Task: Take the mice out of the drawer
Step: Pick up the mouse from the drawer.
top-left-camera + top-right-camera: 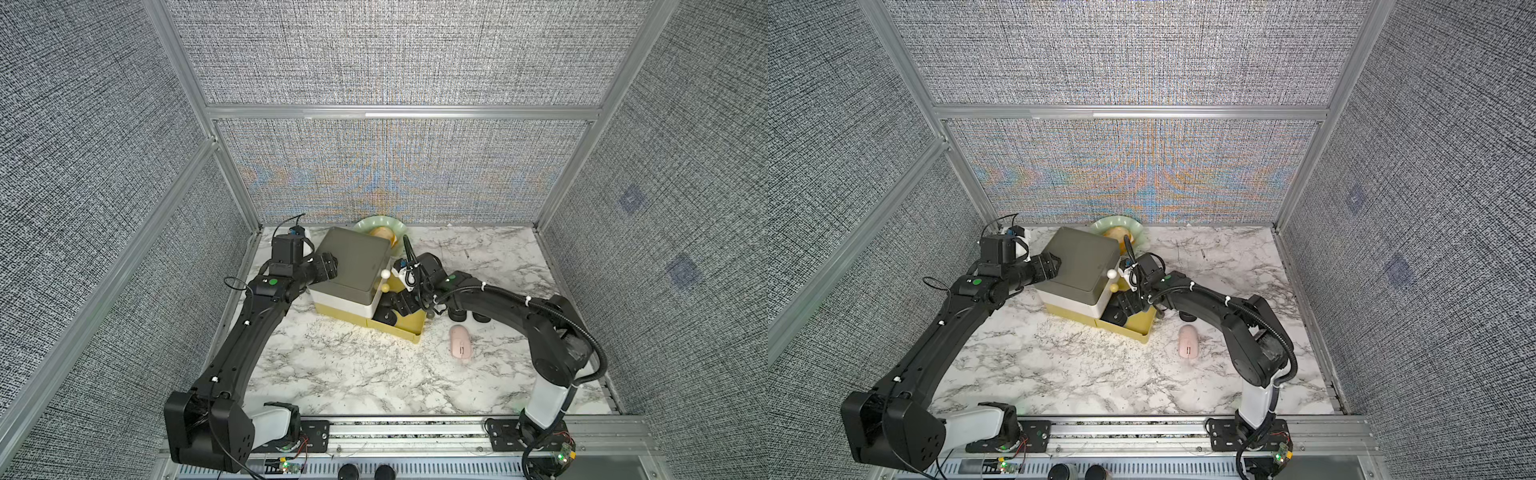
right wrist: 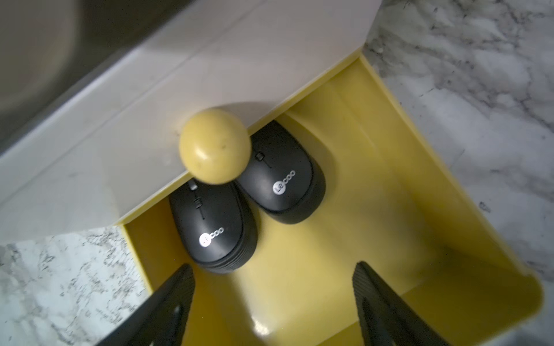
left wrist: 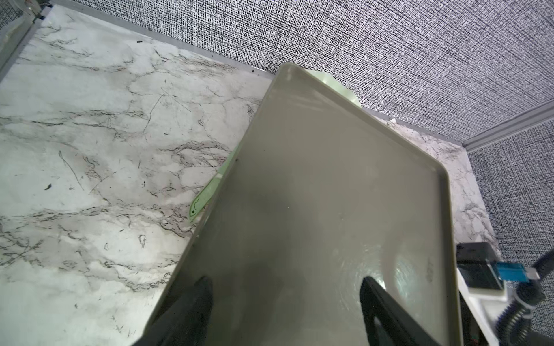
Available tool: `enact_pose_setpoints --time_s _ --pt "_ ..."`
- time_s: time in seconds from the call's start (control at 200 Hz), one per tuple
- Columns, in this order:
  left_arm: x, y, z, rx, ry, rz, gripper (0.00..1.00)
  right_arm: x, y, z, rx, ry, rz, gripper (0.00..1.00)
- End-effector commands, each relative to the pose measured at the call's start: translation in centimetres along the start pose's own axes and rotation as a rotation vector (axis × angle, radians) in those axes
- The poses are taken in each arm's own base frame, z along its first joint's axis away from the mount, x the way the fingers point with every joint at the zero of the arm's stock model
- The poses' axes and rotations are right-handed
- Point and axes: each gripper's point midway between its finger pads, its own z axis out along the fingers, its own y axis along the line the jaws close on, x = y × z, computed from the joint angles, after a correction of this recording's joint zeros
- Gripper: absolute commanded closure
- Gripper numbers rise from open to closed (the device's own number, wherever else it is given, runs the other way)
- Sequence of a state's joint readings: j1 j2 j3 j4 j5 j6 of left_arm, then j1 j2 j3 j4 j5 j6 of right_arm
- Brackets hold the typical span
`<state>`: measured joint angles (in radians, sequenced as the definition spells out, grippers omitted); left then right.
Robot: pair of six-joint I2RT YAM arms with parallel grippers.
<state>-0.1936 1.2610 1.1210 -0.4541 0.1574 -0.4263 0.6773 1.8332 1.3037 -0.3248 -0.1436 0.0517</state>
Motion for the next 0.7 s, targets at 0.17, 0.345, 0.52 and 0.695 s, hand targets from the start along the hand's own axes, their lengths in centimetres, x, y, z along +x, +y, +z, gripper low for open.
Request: enact_pose_setpoints --time_s 0.17,0.345,0.52,0.695 --pt "0.1 -0.5 0.1 0.032 0.004 -0.008 0.20 -1.9 0.2 1.5 -0.116 -0.119 -0.142 0.14" --pt "0.1 -0.4 0.3 0.030 0.005 -0.014 0.20 -1.7 -0.8 3.1 -0.093 -0.149 -0.142 0.11" --pt "0.1 -0.5 0.2 0.029 0.006 -0.015 0.21 -1.5 -0.5 3.8 -0.138 -0.179 -0.128 0.10" --pt "-0.1 -0.5 0.1 0.031 0.002 -0.014 0.21 -1.2 -0.8 5.1 -0.124 -0.170 -0.113 0.10"
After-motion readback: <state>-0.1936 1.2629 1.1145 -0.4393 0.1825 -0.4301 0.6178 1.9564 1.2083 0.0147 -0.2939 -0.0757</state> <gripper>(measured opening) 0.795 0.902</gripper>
